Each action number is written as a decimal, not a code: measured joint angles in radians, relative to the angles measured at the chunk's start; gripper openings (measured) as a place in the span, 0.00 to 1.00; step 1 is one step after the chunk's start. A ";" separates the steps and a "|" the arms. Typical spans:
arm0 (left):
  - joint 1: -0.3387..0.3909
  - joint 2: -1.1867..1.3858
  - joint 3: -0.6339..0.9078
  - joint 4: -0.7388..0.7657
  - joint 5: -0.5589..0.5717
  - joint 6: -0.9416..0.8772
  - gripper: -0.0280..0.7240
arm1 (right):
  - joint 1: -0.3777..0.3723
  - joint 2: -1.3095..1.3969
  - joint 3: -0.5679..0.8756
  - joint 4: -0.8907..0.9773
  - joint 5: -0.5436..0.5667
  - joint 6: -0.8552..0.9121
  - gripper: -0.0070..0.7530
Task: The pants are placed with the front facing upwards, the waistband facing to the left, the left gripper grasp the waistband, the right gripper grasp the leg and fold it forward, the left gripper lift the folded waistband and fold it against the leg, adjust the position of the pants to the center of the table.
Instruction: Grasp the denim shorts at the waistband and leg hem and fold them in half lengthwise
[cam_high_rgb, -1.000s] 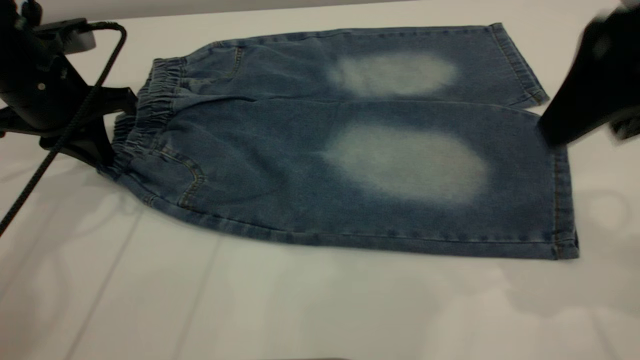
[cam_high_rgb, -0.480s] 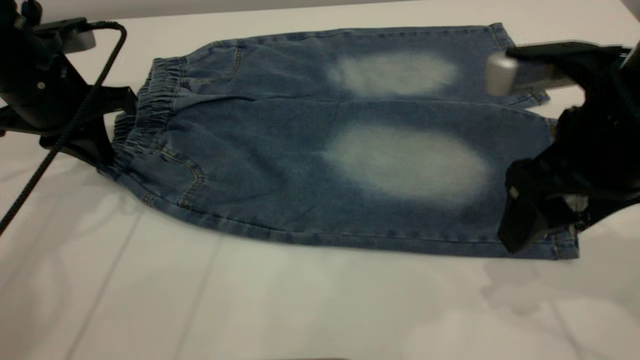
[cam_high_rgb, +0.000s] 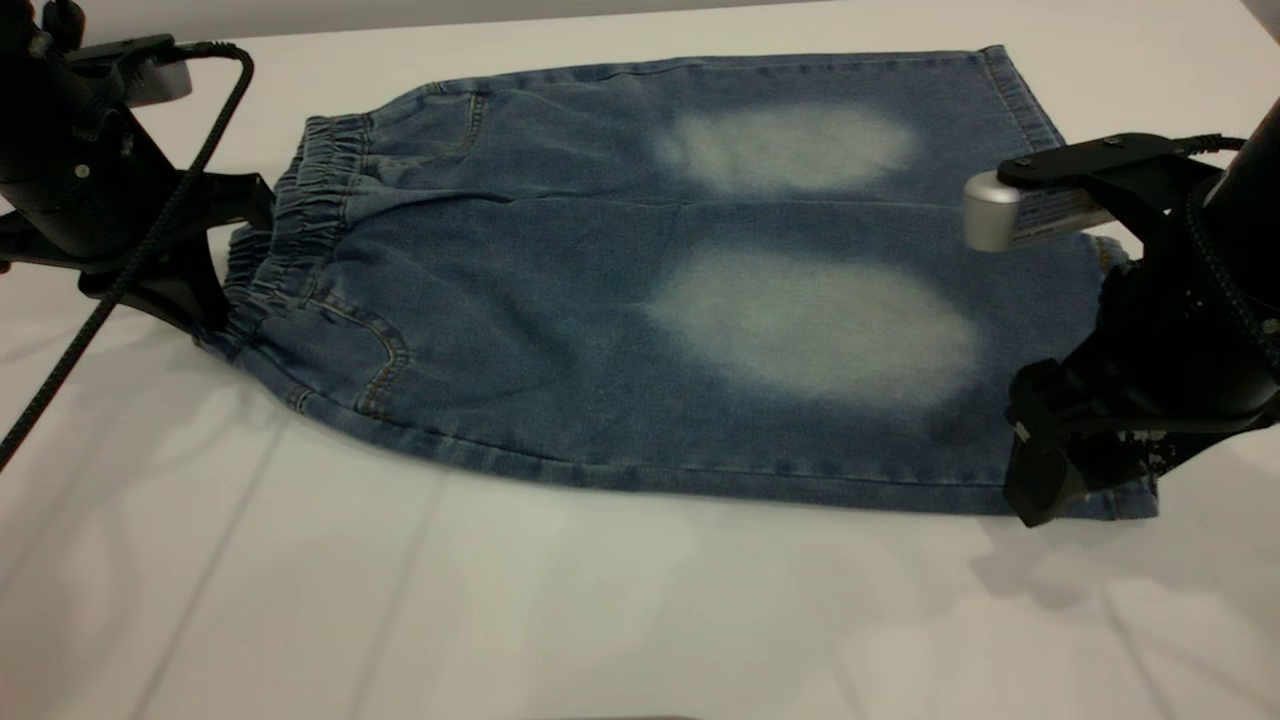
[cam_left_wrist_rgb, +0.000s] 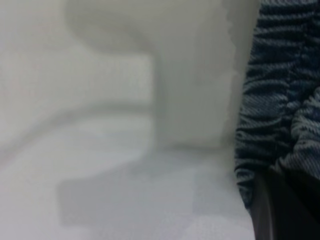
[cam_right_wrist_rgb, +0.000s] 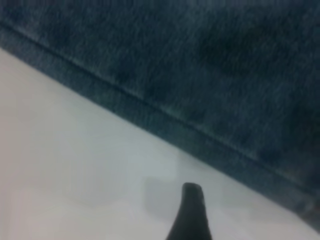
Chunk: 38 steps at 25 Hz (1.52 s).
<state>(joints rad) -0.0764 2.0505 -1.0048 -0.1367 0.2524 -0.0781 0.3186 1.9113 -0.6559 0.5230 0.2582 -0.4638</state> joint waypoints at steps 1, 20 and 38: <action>0.000 0.000 0.000 0.000 0.000 0.000 0.08 | 0.000 0.001 0.000 -0.003 -0.004 0.000 0.68; 0.000 0.000 0.000 0.000 0.000 0.001 0.08 | -0.053 0.051 -0.005 -0.048 -0.030 0.025 0.68; 0.000 0.000 0.000 0.000 0.000 0.001 0.08 | -0.060 0.084 -0.018 -0.007 -0.059 0.031 0.08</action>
<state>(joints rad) -0.0764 2.0505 -1.0048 -0.1367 0.2524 -0.0770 0.2590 1.9956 -0.6742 0.5162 0.1987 -0.4331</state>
